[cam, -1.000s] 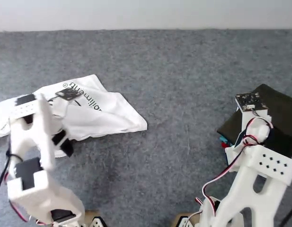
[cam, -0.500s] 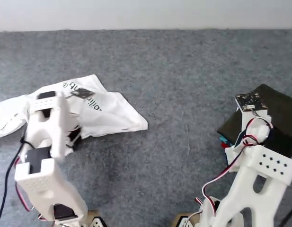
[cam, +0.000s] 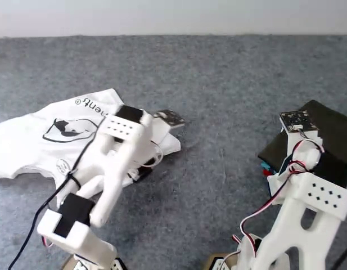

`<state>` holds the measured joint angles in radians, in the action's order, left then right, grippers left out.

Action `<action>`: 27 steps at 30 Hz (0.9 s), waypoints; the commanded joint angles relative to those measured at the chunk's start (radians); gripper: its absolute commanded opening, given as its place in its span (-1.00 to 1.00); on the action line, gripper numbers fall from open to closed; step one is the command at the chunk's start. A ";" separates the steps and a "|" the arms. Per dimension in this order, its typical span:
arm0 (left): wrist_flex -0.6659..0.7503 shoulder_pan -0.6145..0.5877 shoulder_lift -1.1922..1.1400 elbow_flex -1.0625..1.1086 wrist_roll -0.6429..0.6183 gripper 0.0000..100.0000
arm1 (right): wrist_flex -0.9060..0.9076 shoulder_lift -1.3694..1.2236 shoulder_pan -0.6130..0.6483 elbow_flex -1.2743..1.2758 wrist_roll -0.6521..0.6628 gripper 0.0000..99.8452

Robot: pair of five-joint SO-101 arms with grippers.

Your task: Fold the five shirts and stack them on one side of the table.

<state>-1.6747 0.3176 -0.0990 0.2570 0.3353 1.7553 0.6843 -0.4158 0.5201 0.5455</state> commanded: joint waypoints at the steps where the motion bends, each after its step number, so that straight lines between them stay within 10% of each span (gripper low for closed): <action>1: -0.040 0.015 0.095 -0.044 -0.017 -0.96 | 0.033 0.027 0.005 -0.005 -0.006 -0.98; 17: -0.072 -0.207 0.660 -0.070 0.170 -0.96 | 0.018 0.018 0.007 -0.003 -0.005 -0.98; 27: 0.172 -0.189 0.689 0.079 0.181 -0.96 | -0.005 0.018 0.007 -0.002 -0.005 -0.98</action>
<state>-1.5919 0.1105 0.5654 0.2739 0.5056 1.7507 0.6843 -0.4158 0.5232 0.5455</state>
